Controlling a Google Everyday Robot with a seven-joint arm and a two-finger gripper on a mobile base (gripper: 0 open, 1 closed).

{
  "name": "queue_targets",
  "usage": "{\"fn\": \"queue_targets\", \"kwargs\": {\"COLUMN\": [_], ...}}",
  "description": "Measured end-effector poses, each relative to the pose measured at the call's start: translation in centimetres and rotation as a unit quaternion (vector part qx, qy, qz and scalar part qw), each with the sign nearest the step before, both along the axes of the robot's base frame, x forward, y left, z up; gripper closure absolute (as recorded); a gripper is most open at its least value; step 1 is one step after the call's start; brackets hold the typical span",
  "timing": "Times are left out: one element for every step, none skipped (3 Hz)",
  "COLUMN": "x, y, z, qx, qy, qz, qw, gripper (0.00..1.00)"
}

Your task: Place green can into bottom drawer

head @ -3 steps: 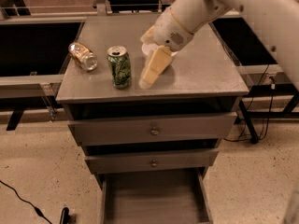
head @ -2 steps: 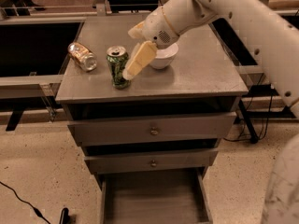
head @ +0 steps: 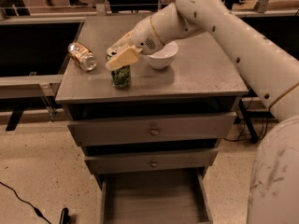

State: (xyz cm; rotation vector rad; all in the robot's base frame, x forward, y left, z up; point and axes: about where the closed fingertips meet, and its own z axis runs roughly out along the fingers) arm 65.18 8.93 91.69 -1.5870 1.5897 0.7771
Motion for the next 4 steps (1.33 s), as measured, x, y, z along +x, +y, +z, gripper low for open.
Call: {"fn": "queue_targets", "kwargs": {"x": [0.2, -2.7, -8.5, -14.6], "y": [0.7, -0.2, -3.6, -10.3], "z": [-1.0, -0.1, 1.7, -1.3], "qx": [0.016, 0.066, 0.088, 0.038], "qy": [0.006, 0.008, -0.011, 0.022], "qz": [0.002, 0.041, 0.073, 0.063], "qw": [0.9999, 0.9969, 0.9933, 0.997], "gripper": [0.68, 0.94, 1.0, 1.0]}}
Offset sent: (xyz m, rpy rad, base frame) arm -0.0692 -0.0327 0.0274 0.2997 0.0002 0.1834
